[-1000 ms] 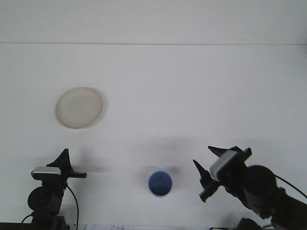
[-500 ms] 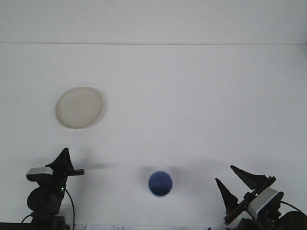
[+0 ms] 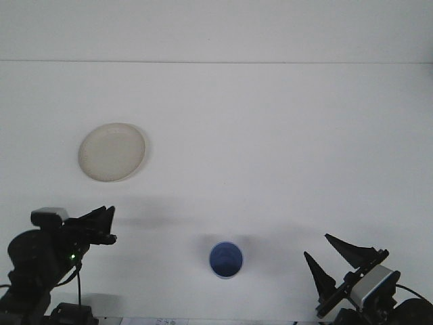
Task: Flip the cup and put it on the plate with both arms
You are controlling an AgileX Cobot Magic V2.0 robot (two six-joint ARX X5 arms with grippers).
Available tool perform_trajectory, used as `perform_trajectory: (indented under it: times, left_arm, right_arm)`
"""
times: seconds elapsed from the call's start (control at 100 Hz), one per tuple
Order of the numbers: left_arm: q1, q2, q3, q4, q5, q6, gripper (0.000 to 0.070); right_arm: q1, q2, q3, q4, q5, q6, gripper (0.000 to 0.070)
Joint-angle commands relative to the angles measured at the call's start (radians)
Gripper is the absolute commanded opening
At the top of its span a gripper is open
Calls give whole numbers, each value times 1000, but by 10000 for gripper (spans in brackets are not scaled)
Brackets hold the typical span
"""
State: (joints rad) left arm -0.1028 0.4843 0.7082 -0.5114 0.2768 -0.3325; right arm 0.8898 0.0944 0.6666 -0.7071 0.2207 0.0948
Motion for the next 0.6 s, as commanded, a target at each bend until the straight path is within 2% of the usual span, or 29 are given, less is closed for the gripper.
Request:
perform_trajectory:
  times: [0.0, 0.12, 0.26, 0.44, 0.59]
  left_arm:
    - [-24, 119, 108, -48, 70, 40, 406]
    - [-127, 309, 255, -171, 114, 91, 411]
    - [-317, 497, 379, -263, 115, 139, 412]
    - [-550, 701, 483, -280, 52, 145, 412]
    - [-681, 836, 542, -280, 29, 157, 424]
  right_arm:
    - [9, 5, 5, 4, 1, 13, 415]
    - [9, 5, 5, 3, 2, 8, 415]
    - [9, 5, 5, 3, 2, 1, 415]
    - [9, 5, 5, 3, 16, -13, 415]
    - [9, 5, 5, 3, 17, -16, 414]
